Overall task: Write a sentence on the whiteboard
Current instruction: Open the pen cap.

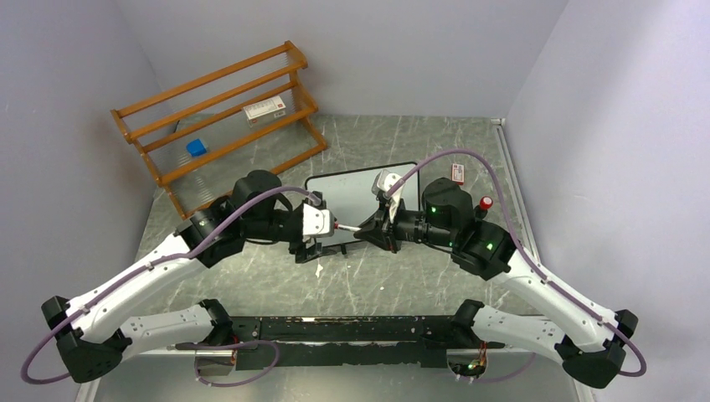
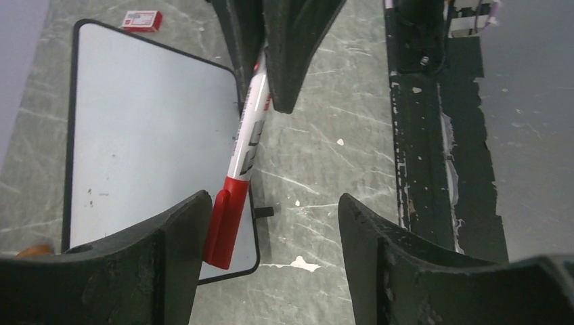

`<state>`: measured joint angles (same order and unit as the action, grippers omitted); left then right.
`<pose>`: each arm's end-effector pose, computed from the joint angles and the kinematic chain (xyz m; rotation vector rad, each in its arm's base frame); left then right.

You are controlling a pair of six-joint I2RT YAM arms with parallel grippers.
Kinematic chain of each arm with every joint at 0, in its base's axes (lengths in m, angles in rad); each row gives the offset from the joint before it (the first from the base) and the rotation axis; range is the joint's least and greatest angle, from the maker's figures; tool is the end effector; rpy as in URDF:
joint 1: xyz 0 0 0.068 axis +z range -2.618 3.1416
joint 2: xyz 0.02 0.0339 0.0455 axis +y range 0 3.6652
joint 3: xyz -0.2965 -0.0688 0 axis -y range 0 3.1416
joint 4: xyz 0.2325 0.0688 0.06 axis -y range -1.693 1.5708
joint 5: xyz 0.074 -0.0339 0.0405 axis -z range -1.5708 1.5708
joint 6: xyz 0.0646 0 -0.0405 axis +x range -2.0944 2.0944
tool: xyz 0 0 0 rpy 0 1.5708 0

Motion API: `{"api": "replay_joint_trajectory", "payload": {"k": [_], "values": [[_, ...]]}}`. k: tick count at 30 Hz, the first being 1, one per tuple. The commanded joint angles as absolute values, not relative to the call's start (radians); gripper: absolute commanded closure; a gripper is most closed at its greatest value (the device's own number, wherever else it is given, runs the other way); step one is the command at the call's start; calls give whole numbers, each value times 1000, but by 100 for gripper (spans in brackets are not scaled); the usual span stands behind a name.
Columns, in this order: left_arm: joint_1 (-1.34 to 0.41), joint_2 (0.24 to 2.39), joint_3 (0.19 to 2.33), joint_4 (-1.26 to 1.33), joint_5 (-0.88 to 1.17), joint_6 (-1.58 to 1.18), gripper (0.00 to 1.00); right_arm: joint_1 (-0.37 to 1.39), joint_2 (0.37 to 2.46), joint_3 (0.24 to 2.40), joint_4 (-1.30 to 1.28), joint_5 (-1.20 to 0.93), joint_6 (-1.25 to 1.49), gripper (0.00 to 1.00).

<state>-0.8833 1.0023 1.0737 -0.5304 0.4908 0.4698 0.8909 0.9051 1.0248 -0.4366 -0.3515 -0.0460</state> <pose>0.1068 -0.1781 0.3818 1.5169 1.3847 -0.7563 0.1012 0.1606 0.3921 -1.1071 1.6308 0.8973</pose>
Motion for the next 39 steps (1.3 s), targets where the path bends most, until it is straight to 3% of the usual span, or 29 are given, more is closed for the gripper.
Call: {"api": "replay_joint_trajectory", "payload": {"k": [1,10,20,27,35,39], "values": [[-847,1026,1137,-565,647,524,30,885,881,1035,-453,-388,-94,100],[-629,1160,1234,-676,983,574,46,884,878,1017,-433,-390,-111,100],[-624,1156,1195,-572,1072,498,47,885,885,998,-392,-405,-91,100],[-624,1174,1206,-607,1062,501,59,885,882,988,-367,-407,-79,100],[-624,1174,1192,-613,1025,500,58,885,879,979,-338,-415,-61,100],[-624,1182,1203,-627,1032,505,66,885,885,984,-344,-410,-64,100]]}}
